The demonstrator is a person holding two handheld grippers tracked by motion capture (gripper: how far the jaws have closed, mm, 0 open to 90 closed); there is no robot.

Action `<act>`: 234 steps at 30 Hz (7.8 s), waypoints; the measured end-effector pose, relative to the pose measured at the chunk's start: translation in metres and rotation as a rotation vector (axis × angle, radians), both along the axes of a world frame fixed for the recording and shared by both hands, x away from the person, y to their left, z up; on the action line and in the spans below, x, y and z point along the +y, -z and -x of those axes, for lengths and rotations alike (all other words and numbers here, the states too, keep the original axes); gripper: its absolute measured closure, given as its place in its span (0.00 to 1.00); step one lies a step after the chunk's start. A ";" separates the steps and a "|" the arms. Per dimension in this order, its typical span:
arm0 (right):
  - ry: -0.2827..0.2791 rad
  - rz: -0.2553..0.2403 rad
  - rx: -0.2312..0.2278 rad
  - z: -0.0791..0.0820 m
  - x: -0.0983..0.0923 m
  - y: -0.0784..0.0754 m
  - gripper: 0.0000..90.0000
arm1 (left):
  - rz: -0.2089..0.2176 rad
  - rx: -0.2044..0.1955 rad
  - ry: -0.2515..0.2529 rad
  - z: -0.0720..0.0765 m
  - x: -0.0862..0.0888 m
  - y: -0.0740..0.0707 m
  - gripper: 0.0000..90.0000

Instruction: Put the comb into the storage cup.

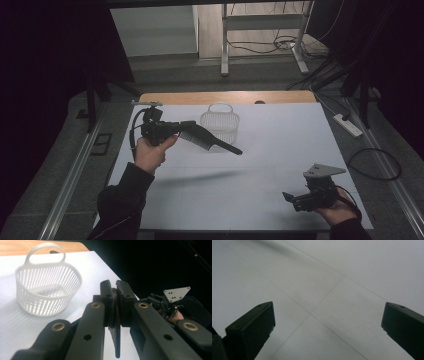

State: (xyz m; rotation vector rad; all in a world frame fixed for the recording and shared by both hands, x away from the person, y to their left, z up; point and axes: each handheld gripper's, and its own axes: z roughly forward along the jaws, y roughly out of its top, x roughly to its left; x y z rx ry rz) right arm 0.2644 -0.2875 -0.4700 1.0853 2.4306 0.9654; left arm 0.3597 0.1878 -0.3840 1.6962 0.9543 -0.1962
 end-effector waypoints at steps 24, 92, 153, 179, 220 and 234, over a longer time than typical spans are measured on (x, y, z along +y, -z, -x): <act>0.101 -0.003 0.020 0.004 -0.019 -0.001 0.00 | -0.027 -0.003 -0.045 -0.020 0.011 -0.021 0.93; 0.138 -0.018 0.035 0.011 -0.032 -0.007 0.00 | -0.156 0.053 -0.177 -0.092 -0.002 -0.023 0.93; 0.120 -0.014 0.051 0.010 -0.032 -0.006 0.00 | -0.120 0.188 -0.216 -0.117 -0.016 0.042 0.92; 0.115 -0.012 0.057 0.010 -0.031 -0.006 0.00 | -0.157 0.182 -0.267 -0.119 -0.002 0.064 0.85; 0.113 -0.003 0.058 0.010 -0.031 -0.006 0.00 | -0.289 0.074 -0.307 -0.116 -0.007 0.063 0.42; 0.115 0.000 0.057 0.010 -0.031 -0.006 0.00 | -0.390 0.013 -0.305 -0.114 -0.015 0.059 0.13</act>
